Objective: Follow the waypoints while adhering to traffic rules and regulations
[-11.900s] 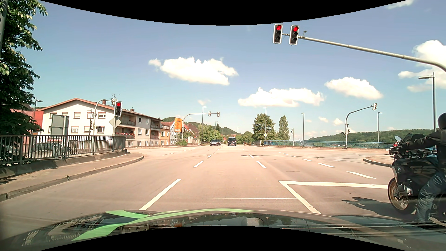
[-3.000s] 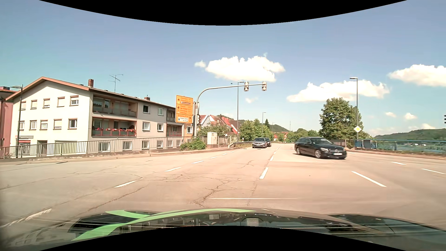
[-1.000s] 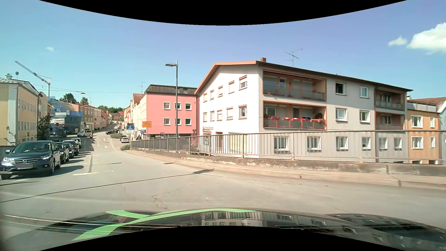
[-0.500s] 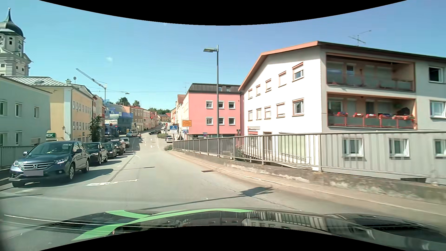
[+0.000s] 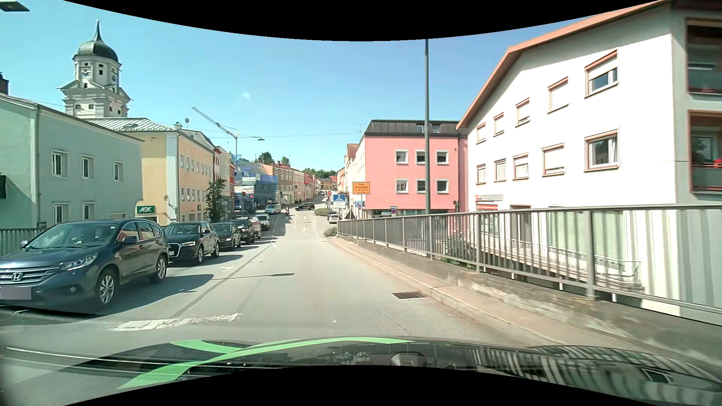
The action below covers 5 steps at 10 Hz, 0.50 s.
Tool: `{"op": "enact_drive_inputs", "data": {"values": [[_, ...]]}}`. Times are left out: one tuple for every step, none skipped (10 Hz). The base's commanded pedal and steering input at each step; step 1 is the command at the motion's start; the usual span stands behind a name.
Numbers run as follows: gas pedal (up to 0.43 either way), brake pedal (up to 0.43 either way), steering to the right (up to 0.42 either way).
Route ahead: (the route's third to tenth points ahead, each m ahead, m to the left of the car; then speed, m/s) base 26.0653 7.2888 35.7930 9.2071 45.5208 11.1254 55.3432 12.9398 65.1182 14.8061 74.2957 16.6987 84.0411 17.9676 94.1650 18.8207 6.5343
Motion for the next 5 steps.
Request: {"op": "enact_drive_inputs", "data": {"values": [[0.110,0.000,-0.205],[0.110,0.000,-0.186],[0.118,0.000,-0.171],[0.118,0.000,-0.154],[0.118,0.000,-0.135]]}}
